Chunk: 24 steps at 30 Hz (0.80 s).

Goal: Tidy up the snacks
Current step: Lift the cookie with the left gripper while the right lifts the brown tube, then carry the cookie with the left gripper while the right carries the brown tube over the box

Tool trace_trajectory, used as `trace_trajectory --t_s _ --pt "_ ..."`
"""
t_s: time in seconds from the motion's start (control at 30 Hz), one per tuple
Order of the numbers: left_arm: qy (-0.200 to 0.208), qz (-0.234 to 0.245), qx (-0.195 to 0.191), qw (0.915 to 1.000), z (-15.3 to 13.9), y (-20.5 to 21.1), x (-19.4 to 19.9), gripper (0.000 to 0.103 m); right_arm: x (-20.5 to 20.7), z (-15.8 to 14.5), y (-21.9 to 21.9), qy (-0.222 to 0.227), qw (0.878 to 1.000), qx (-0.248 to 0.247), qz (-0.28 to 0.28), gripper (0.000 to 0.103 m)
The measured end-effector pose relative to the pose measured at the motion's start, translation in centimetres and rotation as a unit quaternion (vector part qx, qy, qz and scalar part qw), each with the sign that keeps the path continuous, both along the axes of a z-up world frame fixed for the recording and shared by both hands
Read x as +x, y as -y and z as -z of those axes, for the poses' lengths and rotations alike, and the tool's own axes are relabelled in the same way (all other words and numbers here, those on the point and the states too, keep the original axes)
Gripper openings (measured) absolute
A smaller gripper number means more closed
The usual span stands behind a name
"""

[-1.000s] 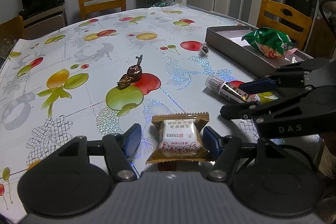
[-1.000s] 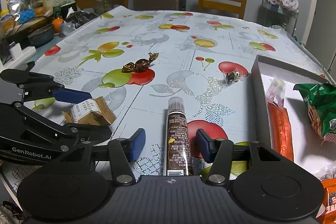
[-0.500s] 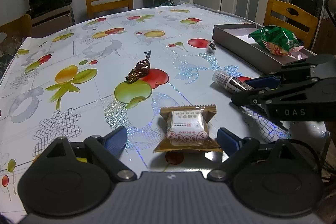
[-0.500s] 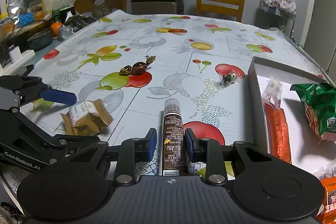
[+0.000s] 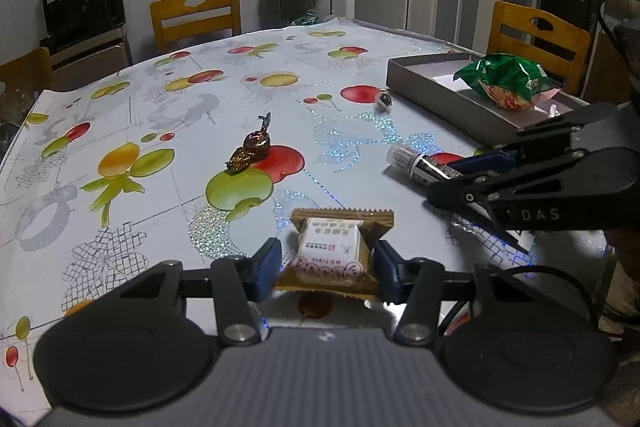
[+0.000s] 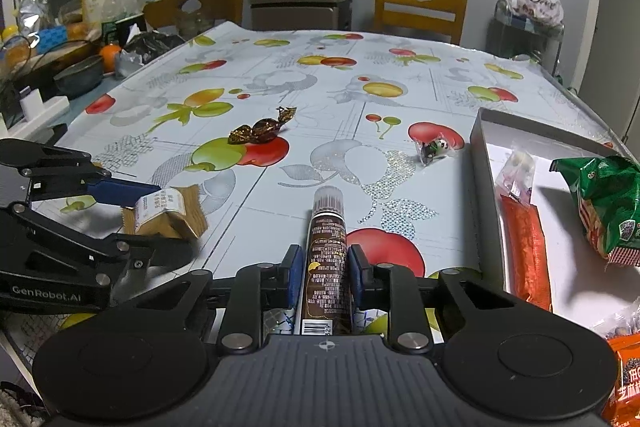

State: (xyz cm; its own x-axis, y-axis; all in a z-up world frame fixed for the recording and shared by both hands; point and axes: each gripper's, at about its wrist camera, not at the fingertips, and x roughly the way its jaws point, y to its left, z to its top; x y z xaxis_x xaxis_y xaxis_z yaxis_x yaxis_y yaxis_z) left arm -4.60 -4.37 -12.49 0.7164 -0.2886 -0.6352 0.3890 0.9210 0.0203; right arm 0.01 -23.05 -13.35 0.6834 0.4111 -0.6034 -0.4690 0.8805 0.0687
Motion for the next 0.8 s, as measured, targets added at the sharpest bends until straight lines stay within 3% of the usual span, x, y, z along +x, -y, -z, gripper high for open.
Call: trace_trajectory --t_s 0.27,0.8 --pt "0.004 0.013 -0.010 0.9999 -0.4 0.4 -0.2 0.035 0.2 -0.1 0.3 -0.007 1.000 0.011 0.003 0.026" --pt "0.044 0.017 -0.014 0.9988 -3.4 1.0 0.6 0.035 0.7 -4.1 1.4 0.059 0.998 0.034 0.014 0.025"
